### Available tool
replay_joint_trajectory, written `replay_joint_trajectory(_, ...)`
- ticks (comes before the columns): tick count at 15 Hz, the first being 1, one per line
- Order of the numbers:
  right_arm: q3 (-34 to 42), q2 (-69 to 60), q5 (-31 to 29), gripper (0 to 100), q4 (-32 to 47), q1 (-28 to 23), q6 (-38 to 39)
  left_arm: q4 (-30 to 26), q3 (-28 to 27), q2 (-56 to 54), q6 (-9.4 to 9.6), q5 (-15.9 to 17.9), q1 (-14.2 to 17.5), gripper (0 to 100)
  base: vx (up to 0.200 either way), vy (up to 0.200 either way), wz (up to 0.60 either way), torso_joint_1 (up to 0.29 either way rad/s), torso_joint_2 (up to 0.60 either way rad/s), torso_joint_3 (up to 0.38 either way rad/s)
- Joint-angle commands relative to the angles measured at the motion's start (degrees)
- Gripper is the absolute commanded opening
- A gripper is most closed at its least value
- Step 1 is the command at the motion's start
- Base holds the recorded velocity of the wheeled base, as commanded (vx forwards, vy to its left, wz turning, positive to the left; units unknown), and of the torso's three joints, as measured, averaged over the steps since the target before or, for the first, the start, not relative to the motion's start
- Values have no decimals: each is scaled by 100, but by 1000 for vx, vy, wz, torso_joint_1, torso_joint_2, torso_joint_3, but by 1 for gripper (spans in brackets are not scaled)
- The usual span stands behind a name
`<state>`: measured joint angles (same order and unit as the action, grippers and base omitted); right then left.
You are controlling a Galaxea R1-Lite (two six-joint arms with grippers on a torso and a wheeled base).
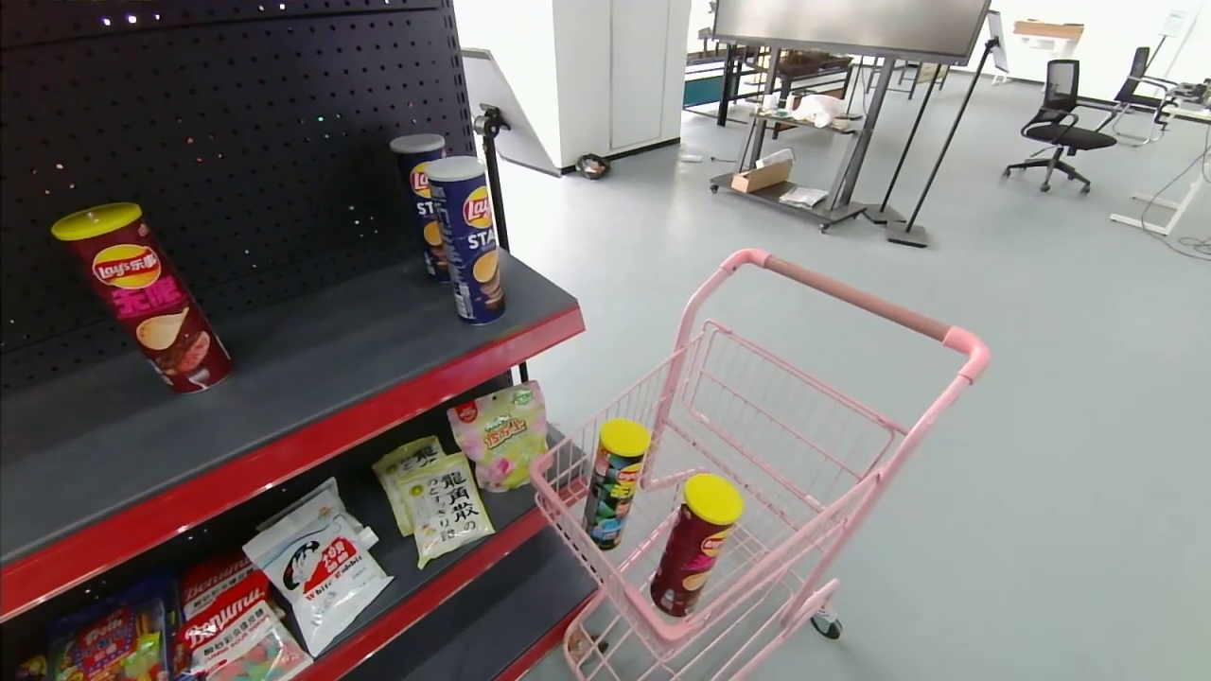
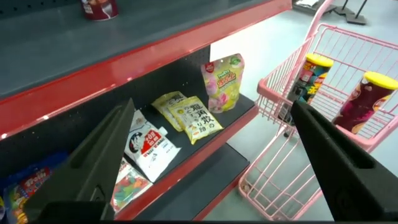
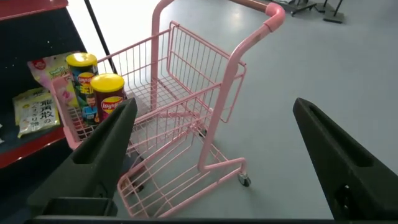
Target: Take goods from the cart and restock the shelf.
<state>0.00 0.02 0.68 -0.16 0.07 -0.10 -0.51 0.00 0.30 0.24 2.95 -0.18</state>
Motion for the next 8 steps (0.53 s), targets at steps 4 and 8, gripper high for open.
replay_joint_trajectory(4, 0, 6, 2, 100, -2, 1, 1, -2, 0, 5, 2, 4, 1, 100, 0, 0, 0, -144, 365, 220)
replay_joint_trajectory(8, 0, 6, 2, 100, -2, 1, 10, -2, 0, 5, 2, 4, 1, 100, 0, 0, 0, -151, 375, 236)
